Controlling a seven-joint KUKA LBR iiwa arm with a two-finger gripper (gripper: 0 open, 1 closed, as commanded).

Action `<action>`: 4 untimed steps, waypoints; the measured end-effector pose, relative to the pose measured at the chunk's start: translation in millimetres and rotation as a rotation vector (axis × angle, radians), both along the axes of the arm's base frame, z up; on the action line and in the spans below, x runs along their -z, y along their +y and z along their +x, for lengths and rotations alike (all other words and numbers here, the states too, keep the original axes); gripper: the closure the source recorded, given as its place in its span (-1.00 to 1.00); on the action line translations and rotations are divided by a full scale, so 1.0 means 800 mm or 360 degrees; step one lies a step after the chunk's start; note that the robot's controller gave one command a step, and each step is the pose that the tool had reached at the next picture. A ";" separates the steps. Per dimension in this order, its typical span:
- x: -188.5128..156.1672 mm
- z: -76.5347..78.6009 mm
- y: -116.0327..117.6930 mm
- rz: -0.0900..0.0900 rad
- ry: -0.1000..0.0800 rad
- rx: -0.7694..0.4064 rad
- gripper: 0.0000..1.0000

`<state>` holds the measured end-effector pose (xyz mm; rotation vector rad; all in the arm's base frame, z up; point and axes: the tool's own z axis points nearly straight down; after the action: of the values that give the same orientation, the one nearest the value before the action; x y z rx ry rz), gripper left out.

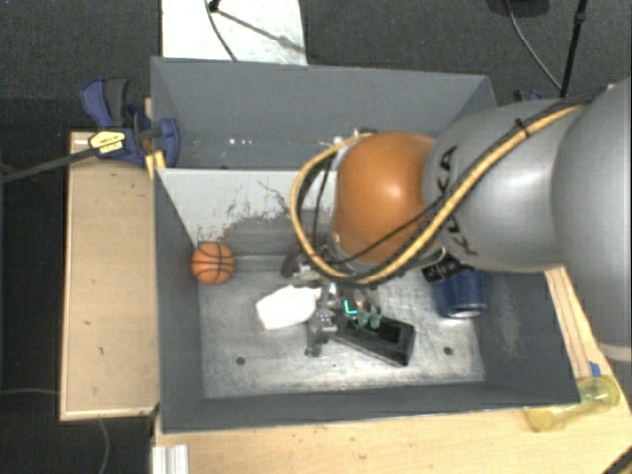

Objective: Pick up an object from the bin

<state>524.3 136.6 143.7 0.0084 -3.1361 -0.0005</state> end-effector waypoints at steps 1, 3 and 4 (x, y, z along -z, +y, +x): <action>-0.005 0.003 -0.001 0.0002 -0.0012 0.0007 -1.00; 0.090 0.051 -0.050 0.0017 -0.0028 0.0310 -1.00; 0.084 0.056 -0.023 0.0001 -0.0015 -0.0025 -1.00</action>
Offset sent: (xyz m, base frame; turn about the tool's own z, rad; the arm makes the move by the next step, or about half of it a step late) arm 0.0468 -0.0055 -0.0737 -0.0630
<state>569.0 118.0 76.6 0.0335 -3.1456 -0.0014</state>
